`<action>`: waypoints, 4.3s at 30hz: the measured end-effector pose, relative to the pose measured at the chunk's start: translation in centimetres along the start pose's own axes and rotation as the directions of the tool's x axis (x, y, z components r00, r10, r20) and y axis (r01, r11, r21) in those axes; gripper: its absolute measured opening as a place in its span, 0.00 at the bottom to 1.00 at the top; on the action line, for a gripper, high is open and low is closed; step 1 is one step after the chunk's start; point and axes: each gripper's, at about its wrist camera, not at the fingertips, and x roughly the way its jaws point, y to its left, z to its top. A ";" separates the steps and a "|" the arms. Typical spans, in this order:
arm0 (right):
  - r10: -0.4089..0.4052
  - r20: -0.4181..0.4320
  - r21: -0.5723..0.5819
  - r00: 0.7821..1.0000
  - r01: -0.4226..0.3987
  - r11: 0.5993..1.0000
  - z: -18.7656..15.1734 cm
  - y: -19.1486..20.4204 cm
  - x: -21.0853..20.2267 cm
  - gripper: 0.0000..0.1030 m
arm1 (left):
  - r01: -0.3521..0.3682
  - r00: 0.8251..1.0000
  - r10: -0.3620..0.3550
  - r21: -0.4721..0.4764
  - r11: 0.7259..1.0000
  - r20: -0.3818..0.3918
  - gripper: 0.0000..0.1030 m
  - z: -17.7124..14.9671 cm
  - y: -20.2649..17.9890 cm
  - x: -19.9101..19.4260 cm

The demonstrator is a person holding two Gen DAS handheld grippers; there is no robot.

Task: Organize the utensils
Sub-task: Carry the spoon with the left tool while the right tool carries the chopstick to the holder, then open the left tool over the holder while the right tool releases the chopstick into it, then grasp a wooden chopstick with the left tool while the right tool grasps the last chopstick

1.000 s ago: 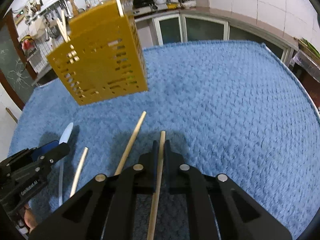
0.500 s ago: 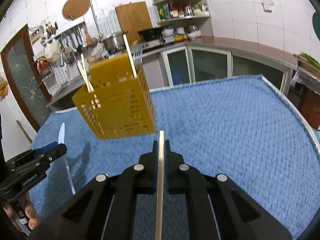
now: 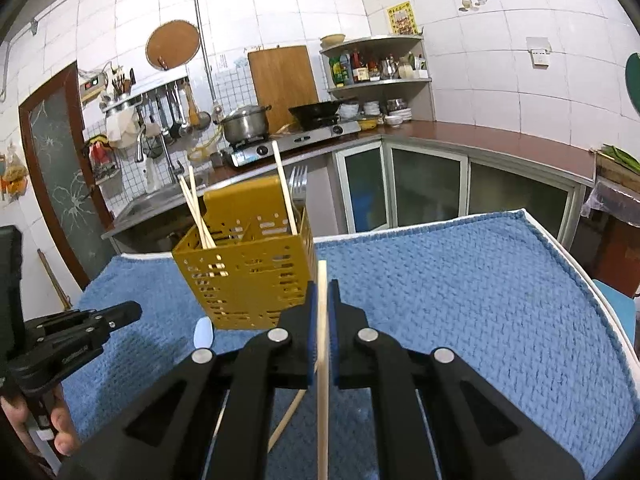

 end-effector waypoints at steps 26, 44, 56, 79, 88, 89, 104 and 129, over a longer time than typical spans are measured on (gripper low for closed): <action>-0.037 -0.189 0.071 0.981 0.052 0.996 -2.7 -3.7 8.1 0.06 | -0.085 0.952 0.057 -0.081 0.993 -0.300 0.11 -2.2 1.5 12.1; 0.004 -0.071 0.056 0.997 0.000 0.998 -0.3 -2.0 4.3 0.05 | -0.082 0.996 0.081 -0.010 0.997 -0.036 0.03 -0.4 0.3 4.9; 0.016 0.134 0.000 0.991 -0.016 1.000 3.4 -0.2 0.3 0.05 | -0.049 0.973 0.041 0.028 0.998 0.228 0.03 3.2 -0.8 -1.3; 0.077 0.350 -0.082 0.934 -0.051 0.995 17.1 3.6 -1.9 0.05 | -0.218 0.829 0.128 0.103 0.970 0.544 0.03 13.9 -2.6 0.0; 0.082 0.277 -0.099 0.957 -0.057 0.993 15.9 3.8 3.2 0.05 | -0.193 0.868 0.125 0.094 0.977 0.481 0.03 13.0 -1.6 7.1; 0.085 0.260 -0.096 0.962 -0.062 0.993 15.6 3.7 3.9 0.05 | -0.197 0.871 0.127 0.101 0.975 0.474 0.03 12.6 -1.6 7.6; 0.079 0.062 -0.103 0.995 -0.072 0.992 9.1 3.3 10.6 0.05 | -0.130 0.940 0.092 0.097 0.987 0.329 0.04 9.4 0.3 8.9; -0.135 -0.254 -0.043 0.958 0.128 0.991 -3.4 2.4 8.5 0.45 | -0.148 0.989 0.148 -0.021 0.989 -0.021 0.95 -0.9 4.1 2.8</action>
